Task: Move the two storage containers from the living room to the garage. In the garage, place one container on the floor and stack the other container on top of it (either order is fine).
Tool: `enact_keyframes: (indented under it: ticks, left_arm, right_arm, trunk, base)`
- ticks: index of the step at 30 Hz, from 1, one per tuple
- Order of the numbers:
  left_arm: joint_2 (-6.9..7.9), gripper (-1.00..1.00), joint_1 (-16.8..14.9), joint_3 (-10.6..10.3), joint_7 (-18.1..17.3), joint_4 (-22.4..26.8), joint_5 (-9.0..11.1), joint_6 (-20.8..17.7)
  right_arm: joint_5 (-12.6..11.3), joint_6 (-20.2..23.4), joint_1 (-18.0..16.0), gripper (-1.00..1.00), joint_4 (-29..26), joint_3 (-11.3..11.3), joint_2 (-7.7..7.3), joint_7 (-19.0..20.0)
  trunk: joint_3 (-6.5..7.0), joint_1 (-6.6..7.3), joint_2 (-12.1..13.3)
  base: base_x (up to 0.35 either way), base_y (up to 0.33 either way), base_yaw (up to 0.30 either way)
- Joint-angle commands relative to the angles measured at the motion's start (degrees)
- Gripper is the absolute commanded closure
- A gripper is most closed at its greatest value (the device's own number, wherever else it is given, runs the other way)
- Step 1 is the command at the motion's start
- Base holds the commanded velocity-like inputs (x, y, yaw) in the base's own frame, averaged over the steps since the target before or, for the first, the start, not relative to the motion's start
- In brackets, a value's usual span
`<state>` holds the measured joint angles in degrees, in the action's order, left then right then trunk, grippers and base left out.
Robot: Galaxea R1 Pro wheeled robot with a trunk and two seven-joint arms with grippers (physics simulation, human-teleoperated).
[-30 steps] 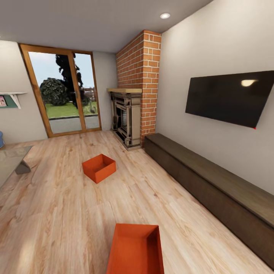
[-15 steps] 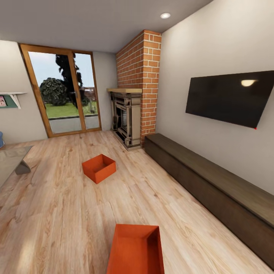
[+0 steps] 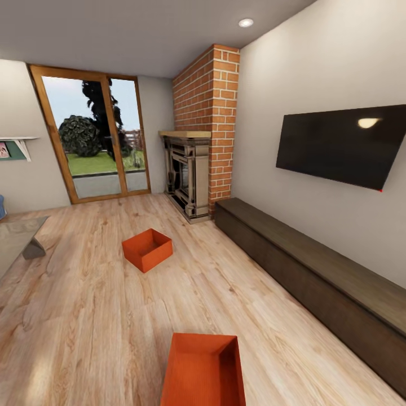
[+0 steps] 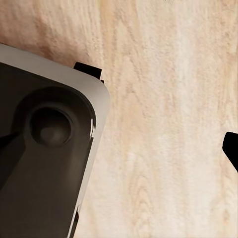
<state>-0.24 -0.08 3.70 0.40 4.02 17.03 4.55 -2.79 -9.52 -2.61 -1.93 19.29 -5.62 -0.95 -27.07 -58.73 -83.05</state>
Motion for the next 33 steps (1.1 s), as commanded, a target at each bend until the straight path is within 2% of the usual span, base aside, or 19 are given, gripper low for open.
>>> enact_keyframes:
  ticks: [1, 8, 28, 33]
  left_arm:
    - [-0.02, -1.00, -0.01, 0.35, 0.04, 0.03, 0.02, 0.11]
    - [0.01, -1.00, -0.01, 0.35, 0.04, 0.03, 0.02, 0.11]
    - [-0.02, -1.00, -0.01, 0.35, 0.04, 0.03, 0.03, 0.08]
    - [-0.03, -1.00, -0.01, 0.35, 0.04, 0.03, 0.02, 0.09]
  right_arm:
    - [-0.35, -0.15, -0.02, -1.00, 0.01, 0.37, -0.01, -0.10]
    - [-0.58, -0.11, -0.02, -1.00, 0.03, 0.23, -0.01, -0.10]
    - [-0.52, -0.16, -0.02, -1.00, 0.00, 0.22, -0.01, -0.09]
    - [-0.54, -0.15, -0.02, -1.00, 0.00, 0.19, -0.01, -0.10]
  trunk:
    - [-0.05, 0.00, -0.03]
    - [-0.05, 0.00, -0.03]
    - [-0.05, 0.00, -0.03]
    - [-0.05, 0.00, -0.03]
  base:
    - [0.000, 0.001, -0.082]
    - [0.000, 0.000, -0.135]
    - [0.022, 0.054, -0.004]
    - [0.000, 0.001, -0.144]
